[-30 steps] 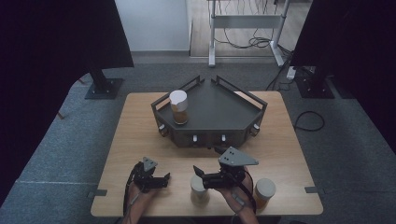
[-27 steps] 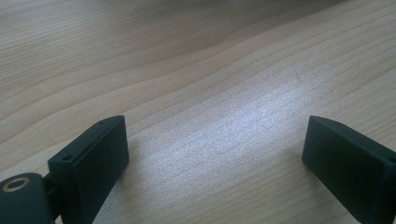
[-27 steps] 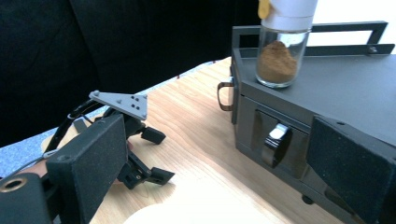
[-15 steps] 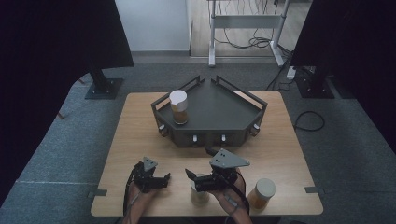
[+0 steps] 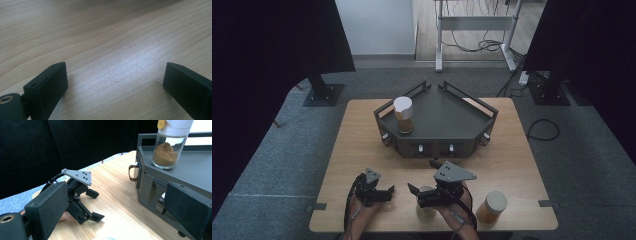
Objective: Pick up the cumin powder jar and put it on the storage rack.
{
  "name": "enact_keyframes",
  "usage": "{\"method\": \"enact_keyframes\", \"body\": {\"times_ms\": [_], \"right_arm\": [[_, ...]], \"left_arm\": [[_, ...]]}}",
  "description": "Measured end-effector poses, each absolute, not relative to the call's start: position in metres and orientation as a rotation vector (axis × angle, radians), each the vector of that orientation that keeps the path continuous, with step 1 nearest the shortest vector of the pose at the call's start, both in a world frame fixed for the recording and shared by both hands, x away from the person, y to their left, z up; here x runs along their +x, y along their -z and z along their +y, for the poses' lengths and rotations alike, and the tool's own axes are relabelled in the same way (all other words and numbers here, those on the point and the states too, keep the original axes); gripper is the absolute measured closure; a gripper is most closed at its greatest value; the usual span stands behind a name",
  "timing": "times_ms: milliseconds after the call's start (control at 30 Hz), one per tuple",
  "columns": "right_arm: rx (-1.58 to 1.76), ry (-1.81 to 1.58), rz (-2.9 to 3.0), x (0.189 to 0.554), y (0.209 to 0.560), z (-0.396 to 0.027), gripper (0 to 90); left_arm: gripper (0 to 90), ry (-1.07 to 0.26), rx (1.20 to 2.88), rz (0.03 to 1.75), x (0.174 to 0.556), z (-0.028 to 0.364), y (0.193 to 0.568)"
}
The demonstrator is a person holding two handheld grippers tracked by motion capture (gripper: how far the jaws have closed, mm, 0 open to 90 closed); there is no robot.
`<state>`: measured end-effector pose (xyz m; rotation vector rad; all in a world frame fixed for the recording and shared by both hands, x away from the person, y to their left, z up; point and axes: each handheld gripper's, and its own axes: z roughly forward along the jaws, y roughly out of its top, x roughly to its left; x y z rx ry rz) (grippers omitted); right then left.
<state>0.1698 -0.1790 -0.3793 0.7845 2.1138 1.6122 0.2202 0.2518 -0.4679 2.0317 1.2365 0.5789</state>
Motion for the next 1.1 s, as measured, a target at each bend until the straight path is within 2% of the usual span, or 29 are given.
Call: {"method": "enact_keyframes", "body": {"times_ms": [1100], "right_arm": [[0.812, -1.524, 2.204, 0.165, 0.410, -0.170, 5.9]], "left_arm": [[5.2, -0.577, 2.035, 1.230, 0.220, 0.252, 0.468]]}}
